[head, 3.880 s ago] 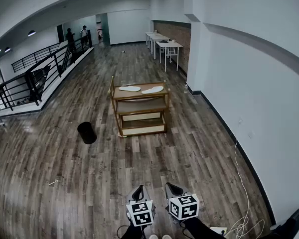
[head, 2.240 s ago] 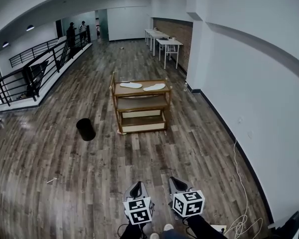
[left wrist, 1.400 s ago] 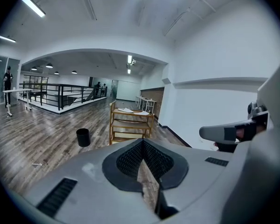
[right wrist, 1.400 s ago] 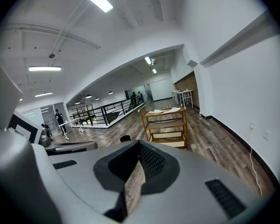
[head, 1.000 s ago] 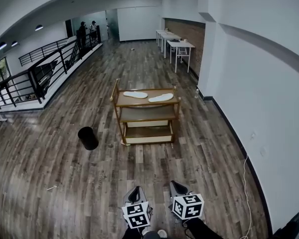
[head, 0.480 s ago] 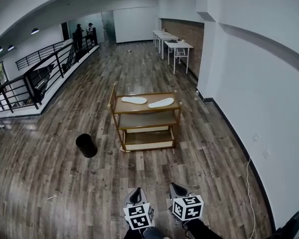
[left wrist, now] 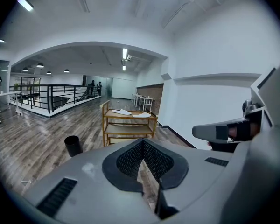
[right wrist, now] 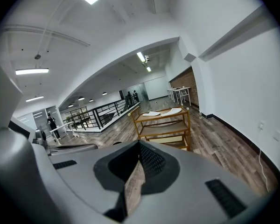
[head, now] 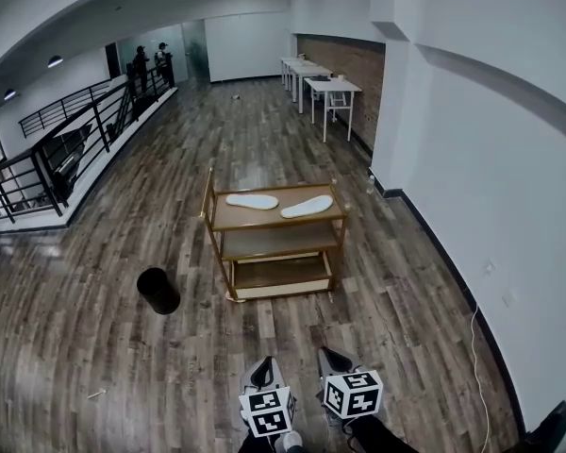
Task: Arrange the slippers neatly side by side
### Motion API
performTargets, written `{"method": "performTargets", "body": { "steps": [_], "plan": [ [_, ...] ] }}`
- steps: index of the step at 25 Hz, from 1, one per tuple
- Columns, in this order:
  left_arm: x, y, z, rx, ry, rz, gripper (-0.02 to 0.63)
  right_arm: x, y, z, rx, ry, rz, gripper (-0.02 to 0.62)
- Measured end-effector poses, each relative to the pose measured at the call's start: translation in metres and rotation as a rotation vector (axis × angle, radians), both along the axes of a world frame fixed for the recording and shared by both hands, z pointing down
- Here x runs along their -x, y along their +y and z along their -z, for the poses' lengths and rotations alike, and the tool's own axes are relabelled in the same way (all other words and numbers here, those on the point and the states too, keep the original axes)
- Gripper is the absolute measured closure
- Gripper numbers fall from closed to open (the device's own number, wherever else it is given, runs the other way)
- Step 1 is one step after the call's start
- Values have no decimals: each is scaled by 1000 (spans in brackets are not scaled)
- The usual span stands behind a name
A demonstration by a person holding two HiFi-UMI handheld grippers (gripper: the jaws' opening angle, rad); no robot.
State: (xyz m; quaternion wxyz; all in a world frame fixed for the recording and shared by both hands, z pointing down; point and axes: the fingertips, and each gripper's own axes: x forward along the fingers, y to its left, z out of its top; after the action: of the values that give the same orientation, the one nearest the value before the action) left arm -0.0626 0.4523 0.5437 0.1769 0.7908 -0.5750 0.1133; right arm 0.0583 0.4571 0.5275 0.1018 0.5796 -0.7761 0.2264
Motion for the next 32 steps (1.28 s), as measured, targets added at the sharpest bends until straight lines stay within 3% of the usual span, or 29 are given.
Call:
{"method": "performTargets", "body": {
  "steps": [16,32],
  "plan": [
    [13,-77,-16,48,36,-18,606,14,-81,-6,16,53,-13,597],
    [4,-192,-16,42,15,40,606,4,-200,-13,35,51,55,597]
  ]
}}
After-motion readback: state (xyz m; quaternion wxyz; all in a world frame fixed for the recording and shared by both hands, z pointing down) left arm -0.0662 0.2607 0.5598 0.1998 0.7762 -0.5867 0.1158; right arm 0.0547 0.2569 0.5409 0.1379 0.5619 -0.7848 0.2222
